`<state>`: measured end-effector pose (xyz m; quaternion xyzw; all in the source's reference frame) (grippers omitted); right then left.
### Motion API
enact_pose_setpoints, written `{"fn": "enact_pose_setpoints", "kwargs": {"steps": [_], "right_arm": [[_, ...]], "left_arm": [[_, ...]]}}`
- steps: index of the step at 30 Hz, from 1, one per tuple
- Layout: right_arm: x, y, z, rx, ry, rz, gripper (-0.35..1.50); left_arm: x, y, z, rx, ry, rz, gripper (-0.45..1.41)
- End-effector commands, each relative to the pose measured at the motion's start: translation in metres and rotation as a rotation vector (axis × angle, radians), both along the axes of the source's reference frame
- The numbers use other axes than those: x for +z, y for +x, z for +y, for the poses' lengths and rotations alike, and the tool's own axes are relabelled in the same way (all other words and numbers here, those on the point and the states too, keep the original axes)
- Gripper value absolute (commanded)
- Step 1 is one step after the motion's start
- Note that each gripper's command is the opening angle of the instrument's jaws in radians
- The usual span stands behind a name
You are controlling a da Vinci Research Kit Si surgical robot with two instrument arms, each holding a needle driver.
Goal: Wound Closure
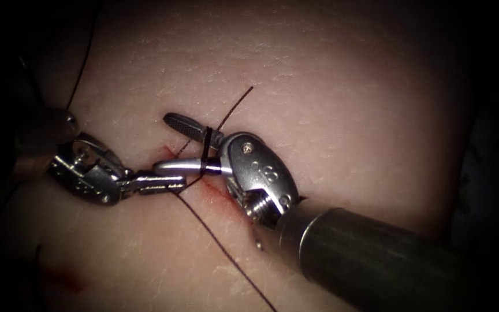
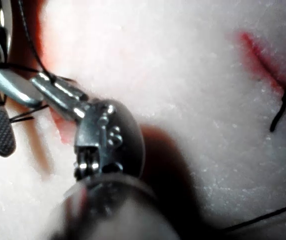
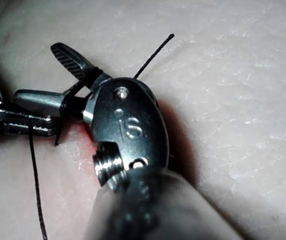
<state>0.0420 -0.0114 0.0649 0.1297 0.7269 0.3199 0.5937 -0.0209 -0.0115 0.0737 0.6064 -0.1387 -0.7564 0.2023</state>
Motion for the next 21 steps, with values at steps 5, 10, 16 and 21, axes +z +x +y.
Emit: {"fn": "enact_pose_setpoints", "kwargs": {"steps": [5, 10, 16, 21], "right_arm": [[0.0004, 0.0009, -0.0006, -0.048, 0.034, 0.072, 0.79], [0.0004, 0.0011, -0.0007, -0.036, 0.039, 0.059, 0.76], [0.0007, 0.0014, -0.0007, 0.002, 0.054, 0.013, 0.78], [0.0008, 0.0015, -0.0012, 0.035, 0.040, -0.070, 0.78]], "left_arm": [[0.0019, 0.0002, 0.0007, 0.004, 0.005, -0.003, -0.45], [0.0021, -0.0001, 0.0001, 0.000, -0.001, 0.010, -0.45], [0.0005, -0.0006, -0.0011, 0.004, -0.022, 0.028, -0.45], [-0.0006, -0.0008, -0.0015, 0.007, -0.029, 0.041, -0.45]]}}
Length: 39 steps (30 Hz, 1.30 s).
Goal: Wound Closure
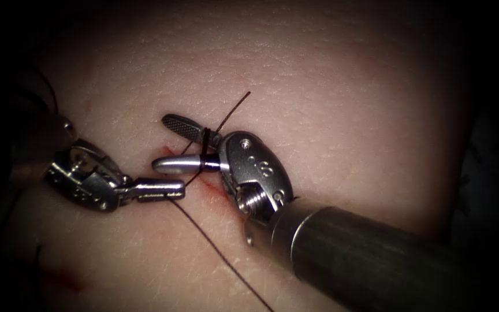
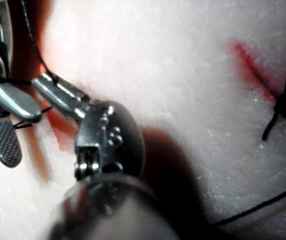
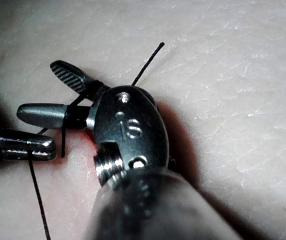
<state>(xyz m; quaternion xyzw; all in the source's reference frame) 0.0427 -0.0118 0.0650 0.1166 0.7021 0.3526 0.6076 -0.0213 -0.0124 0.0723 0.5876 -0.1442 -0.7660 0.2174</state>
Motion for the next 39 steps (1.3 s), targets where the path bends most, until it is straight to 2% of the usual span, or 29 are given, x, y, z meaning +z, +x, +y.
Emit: {"fn": "enact_pose_setpoints", "kwargs": {"steps": [1, 6, 13, 24, 39], "right_arm": [[0.0008, 0.0008, -0.0012, -0.009, -0.015, -0.034, 0.78], [0.0009, 0.0007, -0.0017, -0.011, -0.032, -0.096, 0.78], [0.0006, -0.0007, -0.0023, 0.009, -0.036, -0.138, 0.78], [0.0010, -0.0042, -0.0024, 0.114, -0.030, -0.164, 0.76], [0.0024, -0.0059, -0.0016, 0.187, 0.060, -0.197, 0.78]], "left_arm": [[0.0002, -0.0007, -0.0007, -0.003, 0.005, 0.001, -0.45], [-0.0010, -0.0015, -0.0007, -0.012, 0.011, 0.006, -0.45], [-0.0016, -0.0021, 0.0001, -0.014, 0.015, 0.009, -0.45], [0.0005, -0.0027, 0.0017, -0.019, 0.016, 0.009, -0.45], [0.0009, -0.0035, 0.0034, -0.027, 0.027, 0.009, -0.45]]}}
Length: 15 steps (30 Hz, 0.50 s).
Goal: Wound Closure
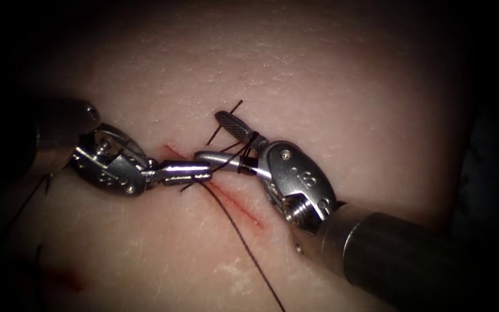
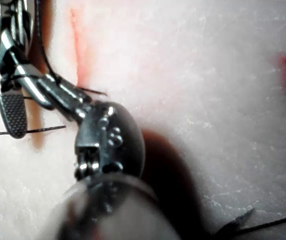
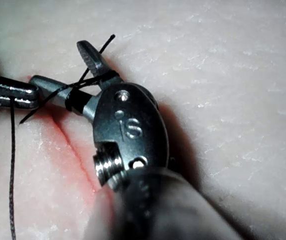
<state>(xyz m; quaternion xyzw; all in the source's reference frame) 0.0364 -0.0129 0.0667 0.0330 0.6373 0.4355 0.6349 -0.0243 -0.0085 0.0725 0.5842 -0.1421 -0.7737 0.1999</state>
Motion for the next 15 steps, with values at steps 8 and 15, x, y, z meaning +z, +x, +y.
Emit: {"fn": "enact_pose_setpoints", "kwargs": {"steps": [8, 15], "right_arm": [[0.0014, -0.0010, -0.0006, 0.032, 0.031, -0.022, 0.84], [0.0017, -0.0008, -0.0002, 0.037, 0.031, -0.026, 0.83]], "left_arm": [[0.0008, -0.0015, 0.0001, -0.003, 0.008, -0.003, -0.45], [0.0008, -0.0016, 0.0002, 0.000, 0.009, -0.003, -0.45]]}}
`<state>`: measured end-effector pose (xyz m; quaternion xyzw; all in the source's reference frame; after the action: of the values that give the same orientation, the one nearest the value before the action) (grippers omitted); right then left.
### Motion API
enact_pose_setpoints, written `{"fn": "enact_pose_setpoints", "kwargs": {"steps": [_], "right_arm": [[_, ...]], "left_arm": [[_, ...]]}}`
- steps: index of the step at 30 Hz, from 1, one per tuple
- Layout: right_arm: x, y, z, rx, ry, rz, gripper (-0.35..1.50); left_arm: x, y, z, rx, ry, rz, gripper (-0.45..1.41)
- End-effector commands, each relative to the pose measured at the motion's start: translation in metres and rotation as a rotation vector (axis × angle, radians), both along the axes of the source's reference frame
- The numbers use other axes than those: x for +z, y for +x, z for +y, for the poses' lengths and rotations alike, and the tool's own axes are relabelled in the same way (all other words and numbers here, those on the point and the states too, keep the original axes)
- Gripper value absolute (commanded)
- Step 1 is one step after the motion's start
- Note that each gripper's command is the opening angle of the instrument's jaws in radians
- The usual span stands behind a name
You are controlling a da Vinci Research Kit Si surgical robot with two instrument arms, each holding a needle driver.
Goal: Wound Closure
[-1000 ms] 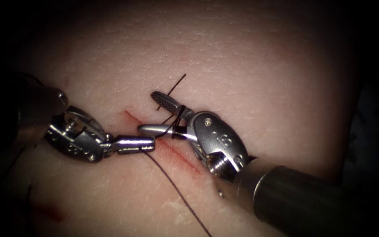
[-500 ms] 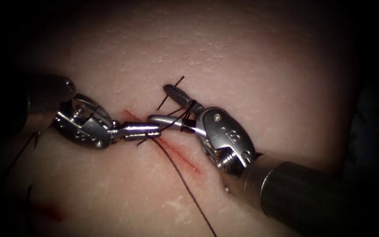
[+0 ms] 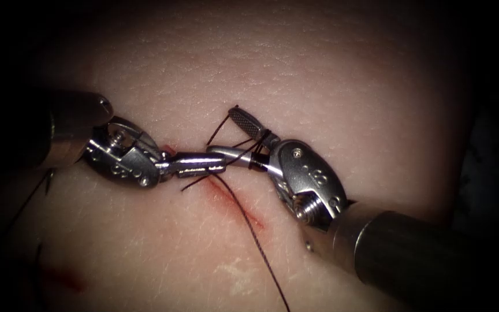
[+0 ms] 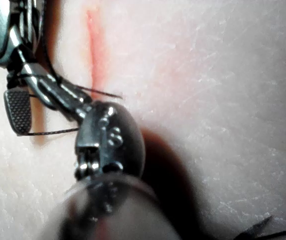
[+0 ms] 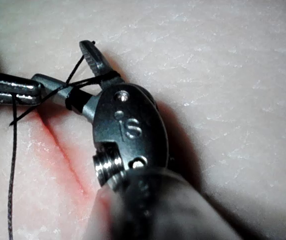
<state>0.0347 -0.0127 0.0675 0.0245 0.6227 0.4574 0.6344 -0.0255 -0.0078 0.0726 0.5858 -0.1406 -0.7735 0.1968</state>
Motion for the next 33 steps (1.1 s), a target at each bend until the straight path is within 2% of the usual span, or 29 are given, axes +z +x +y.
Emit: {"fn": "enact_pose_setpoints", "kwargs": {"steps": [1, 18, 33], "right_arm": [[0.0011, 0.0008, -0.0002, 0.001, 0.002, -0.001, 0.83], [0.0016, 0.0000, 0.0003, 0.026, 0.003, -0.021, 0.83], [0.0019, -0.0007, 0.0002, 0.058, 0.004, -0.060, 0.98]], "left_arm": [[0.0007, -0.0004, -0.0005, 0.003, 0.003, 0.000, -0.45], [0.0009, -0.0008, -0.0001, 0.007, 0.006, 0.000, -0.45], [0.0011, -0.0009, 0.0000, 0.015, 0.007, 0.004, -0.45]]}}
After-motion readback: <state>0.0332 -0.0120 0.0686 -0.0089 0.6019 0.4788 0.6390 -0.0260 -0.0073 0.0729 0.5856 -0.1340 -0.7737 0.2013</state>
